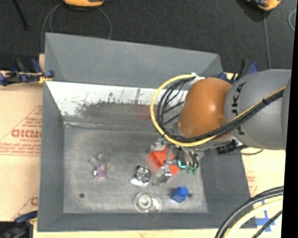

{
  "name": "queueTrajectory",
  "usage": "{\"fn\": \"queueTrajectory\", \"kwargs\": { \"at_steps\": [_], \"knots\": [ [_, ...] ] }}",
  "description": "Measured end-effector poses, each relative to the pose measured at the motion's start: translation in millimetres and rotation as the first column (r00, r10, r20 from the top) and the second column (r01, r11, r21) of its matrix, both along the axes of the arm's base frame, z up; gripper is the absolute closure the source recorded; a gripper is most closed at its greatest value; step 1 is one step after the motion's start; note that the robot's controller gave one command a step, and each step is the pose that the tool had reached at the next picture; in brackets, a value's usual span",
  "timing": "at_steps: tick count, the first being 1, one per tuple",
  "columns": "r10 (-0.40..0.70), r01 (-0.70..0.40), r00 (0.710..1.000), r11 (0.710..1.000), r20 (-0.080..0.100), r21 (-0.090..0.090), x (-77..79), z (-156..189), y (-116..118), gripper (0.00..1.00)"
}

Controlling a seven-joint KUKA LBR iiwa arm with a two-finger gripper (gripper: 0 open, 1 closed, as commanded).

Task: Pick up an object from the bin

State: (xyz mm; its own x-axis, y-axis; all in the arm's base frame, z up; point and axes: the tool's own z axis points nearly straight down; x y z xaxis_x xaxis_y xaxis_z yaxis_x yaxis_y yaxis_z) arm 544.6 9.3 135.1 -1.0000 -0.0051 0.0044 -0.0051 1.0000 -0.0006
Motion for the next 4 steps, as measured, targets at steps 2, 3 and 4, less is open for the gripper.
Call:
{"fn": "queueTrajectory", "kwargs": {
  "at_steps": [2, 3, 4],
  "knots": [
    [-0.085, 0.085, 0.996, 0.996, 0.034, 0.004, -50.3, -57, -85, 0.0],
    [-0.083, 0.083, 0.996, 0.997, 0.018, 0.002, -46.5, -55, -85, 0.0],
    [-0.195, 0.195, 0.98, 0.981, 0.029, 0.009, -59.7, -58, -100, 0.0]
  ]
}}
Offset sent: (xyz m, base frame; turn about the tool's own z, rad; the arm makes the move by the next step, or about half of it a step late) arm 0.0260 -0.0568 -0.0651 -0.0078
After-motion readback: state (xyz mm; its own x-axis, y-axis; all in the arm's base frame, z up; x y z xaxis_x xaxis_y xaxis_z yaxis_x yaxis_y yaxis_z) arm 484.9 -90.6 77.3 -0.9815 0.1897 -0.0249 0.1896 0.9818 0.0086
